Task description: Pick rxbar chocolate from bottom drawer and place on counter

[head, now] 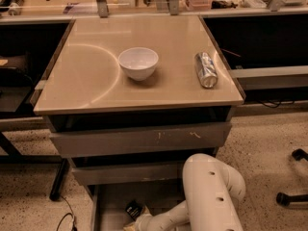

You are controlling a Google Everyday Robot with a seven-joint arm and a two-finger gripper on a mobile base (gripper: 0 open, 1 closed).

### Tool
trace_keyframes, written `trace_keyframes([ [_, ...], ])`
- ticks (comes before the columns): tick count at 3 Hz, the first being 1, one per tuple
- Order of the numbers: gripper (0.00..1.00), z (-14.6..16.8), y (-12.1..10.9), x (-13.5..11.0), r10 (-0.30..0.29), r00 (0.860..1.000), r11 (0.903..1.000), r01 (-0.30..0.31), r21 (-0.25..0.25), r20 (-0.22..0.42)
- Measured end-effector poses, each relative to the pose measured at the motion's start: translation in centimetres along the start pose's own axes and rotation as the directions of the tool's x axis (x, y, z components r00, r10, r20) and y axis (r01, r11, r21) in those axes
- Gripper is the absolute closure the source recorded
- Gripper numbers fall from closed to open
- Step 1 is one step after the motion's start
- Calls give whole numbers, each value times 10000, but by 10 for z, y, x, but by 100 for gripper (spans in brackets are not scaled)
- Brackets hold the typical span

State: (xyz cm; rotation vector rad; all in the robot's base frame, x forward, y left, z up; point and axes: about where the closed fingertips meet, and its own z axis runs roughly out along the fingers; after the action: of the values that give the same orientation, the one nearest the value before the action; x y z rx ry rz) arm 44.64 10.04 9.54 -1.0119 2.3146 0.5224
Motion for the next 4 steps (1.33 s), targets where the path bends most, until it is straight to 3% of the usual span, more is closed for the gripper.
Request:
trace_keyframes([
  [4, 100, -13, 1, -11, -1, 10000, 10000, 1, -1, 1],
])
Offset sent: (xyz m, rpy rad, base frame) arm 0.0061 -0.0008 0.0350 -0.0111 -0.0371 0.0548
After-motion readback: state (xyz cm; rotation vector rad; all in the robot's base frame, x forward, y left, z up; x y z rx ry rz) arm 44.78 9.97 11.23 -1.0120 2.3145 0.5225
